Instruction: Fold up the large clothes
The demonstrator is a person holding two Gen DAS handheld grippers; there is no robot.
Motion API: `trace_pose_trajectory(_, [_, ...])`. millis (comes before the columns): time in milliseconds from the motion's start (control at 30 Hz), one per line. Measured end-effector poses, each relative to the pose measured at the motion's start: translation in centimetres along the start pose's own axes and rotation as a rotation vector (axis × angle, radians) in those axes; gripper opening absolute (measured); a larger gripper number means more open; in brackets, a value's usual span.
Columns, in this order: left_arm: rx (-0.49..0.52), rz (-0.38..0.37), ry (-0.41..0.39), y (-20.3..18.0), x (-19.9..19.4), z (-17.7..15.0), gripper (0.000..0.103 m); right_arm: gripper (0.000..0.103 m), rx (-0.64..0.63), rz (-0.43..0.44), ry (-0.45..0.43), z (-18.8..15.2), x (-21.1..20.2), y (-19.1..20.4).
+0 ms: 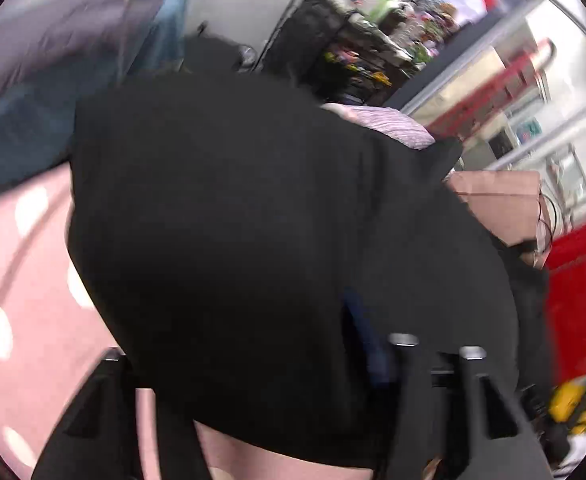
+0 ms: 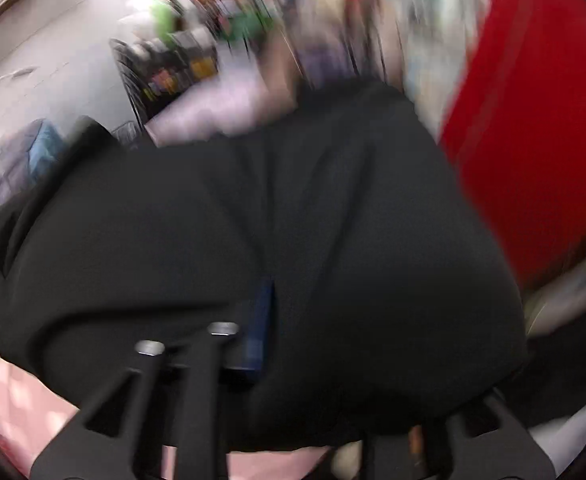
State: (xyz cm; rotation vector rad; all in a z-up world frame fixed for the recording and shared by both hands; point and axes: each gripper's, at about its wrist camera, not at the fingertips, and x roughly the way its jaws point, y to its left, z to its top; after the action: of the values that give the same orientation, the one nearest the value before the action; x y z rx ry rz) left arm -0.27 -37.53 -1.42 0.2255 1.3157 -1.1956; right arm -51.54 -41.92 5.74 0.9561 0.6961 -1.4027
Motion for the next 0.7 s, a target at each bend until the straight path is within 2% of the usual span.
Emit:
trace_pose_trajectory(33, [-0.030, -0.022, -0.011, 1.3, -0.3, 0.2, 0.067, 0.046, 0.122, 0.087, 0.023, -0.5, 1.1, -2.0])
trace_pose_trajectory(67, [-0.049, -0.003, -0.012, 1.9, -0.6, 0.8, 0.069, 0.048, 0.245, 0.165, 0.028, -0.9, 1.7, -3.9])
trace_pose_trajectory(133, [-0.066, 0.035, -0.030, 1.8, -0.9, -0.3, 0.078, 0.057, 0.314, 0.228, 0.046, -0.7, 2.7, -4.7])
trace_pose_trajectory(167, [-0.079, 0.030, -0.057, 2.4, -1.9, 0.1, 0.079, 0.059, 0.323, 0.233, 0.052, -0.6, 3.0, -4.8])
trace_pose_trajectory(200, [-0.091, 0.022, -0.078, 2.0, -2.9, 2.7, 0.081, 0.062, 0.334, 0.238, 0.054, -0.4, 3.0, -4.8])
trace_pose_trajectory(233, [-0.109, 0.015, -0.103, 2.6, -4.0, 3.0, 0.084, 0.064, 0.341, 0.239, 0.053, 0.0, 3.0, -5.1])
trace_pose_trajectory(300, [-0.135, 0.039, -0.142, 3.8, -6.2, 1.6, 0.088, 0.067, 0.343, 0.234, 0.053, 0.4, 3.0, -4.9])
trace_pose_trajectory(367, [-0.151, 0.137, -0.212, 4.5, -9.4, 1.7, 0.089, 0.069, 0.341, 0.221, 0.059, 0.2, 2.9, -4.8])
trace_pose_trajectory(400, [-0.153, 0.167, -0.232, 5.7, -12.1, -0.7, 0.089, 0.069, 0.340, 0.215, 0.062, 0.3, 3.0, -4.5])
trace_pose_trajectory(433, [-0.156, 0.200, -0.247, 6.3, -13.2, -1.0, 0.089, 0.070, 0.340, 0.211, 0.066, 0.0, 3.0, -3.2])
trace_pose_trajectory(567, [-0.144, 0.311, -0.256, 6.0, -14.7, -2.0, 0.090, 0.072, 0.351, 0.180, 0.088, -0.6, 2.5, -2.1])
trace_pose_trajectory(600, [-0.129, 0.330, -0.254, 5.7, -15.2, -2.6, 0.092, 0.075, 0.359, 0.163, 0.095, -0.6, 2.3, -2.1])
trace_pose_trajectory(700, [-0.029, 0.393, -0.257, 3.3, -16.2, -4.5, 0.096, 0.079, 0.380, 0.112, 0.118, -0.5, 2.0, -2.2])
